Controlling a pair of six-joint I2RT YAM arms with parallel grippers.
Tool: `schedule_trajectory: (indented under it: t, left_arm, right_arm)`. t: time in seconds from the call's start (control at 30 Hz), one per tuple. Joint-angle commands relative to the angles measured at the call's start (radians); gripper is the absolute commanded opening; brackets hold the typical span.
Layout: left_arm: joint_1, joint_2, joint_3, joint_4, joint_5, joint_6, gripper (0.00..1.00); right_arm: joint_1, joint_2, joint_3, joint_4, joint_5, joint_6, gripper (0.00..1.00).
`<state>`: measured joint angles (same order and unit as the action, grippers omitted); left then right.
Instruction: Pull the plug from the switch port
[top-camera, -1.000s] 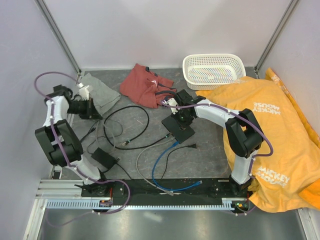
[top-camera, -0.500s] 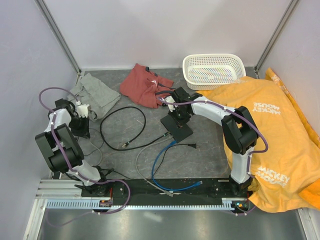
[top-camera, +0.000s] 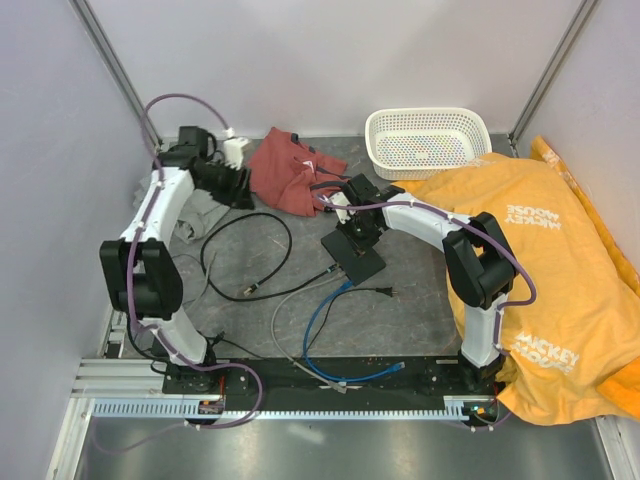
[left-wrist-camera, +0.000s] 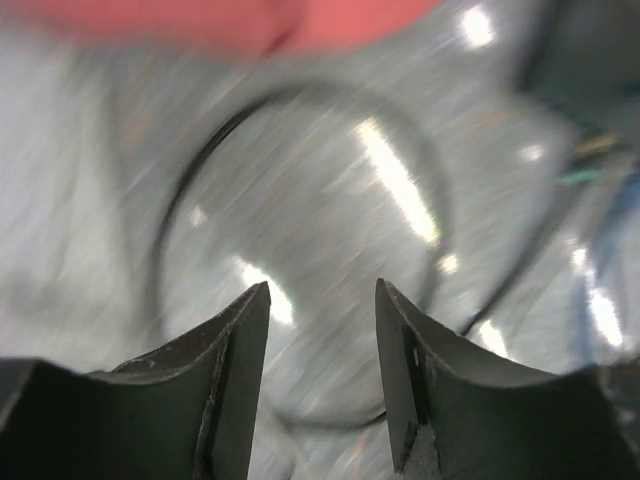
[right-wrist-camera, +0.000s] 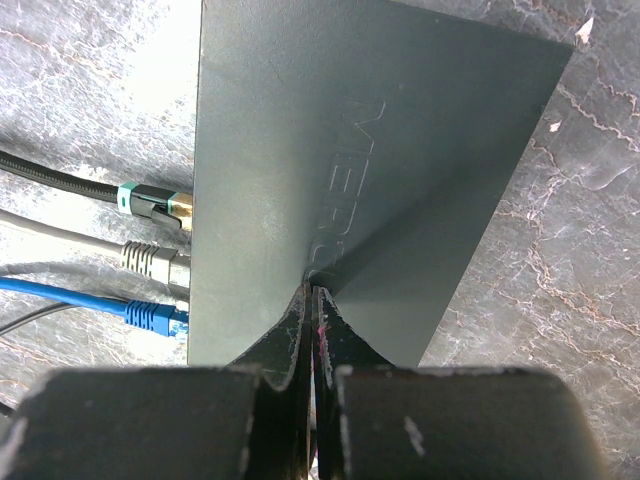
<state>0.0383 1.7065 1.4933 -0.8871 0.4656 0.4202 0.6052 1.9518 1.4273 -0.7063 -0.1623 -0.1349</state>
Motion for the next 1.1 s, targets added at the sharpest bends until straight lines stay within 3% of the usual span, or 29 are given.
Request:
schedule_trajectory:
  t: [0.0,0.1,0.23,0.57,0.8,0.93,1.07]
  left_arm:
    - [-0.103,0.094,0.095,0.008,0.388,-0.219,0.54]
    - [-0.142,0.123,-0.037,0.196,0.528,-0.391,0.54]
    - [-0.205,0.157,-0.158,0.371,0.533,-0.468,0.54]
    - [-0.331,0.243,-0.332,0.591,0.525,-0.606,0.55]
    - [-0.344,0.415,-0.179,0.567,0.427,-0.632,0.56]
    - [-0.350,0.557,0.053,0.553,0.436,-0.670,0.55]
    - [-0.393,0.645,0.243,0.487,0.403,-0.601,0.55]
  right_arm:
    - [0.011,0.047,-0.021,0.094,0.029,-0.017,0.00]
    - [0.013,0.033,-0.022,0.096,0.038,-0.031,0.00]
    - [0.013,0.009,-0.037,0.099,0.063,-0.048,0.00]
    - [-0.001,-0.027,-0.080,0.099,0.067,-0.037,0.00]
    - [-0.035,-0.039,-0.077,0.093,0.092,-0.042,0.00]
    - [-0.048,-0.077,-0.106,0.084,0.113,-0.065,0.00]
    - [-0.059,-0.114,-0.143,0.071,0.132,-0.080,0.00]
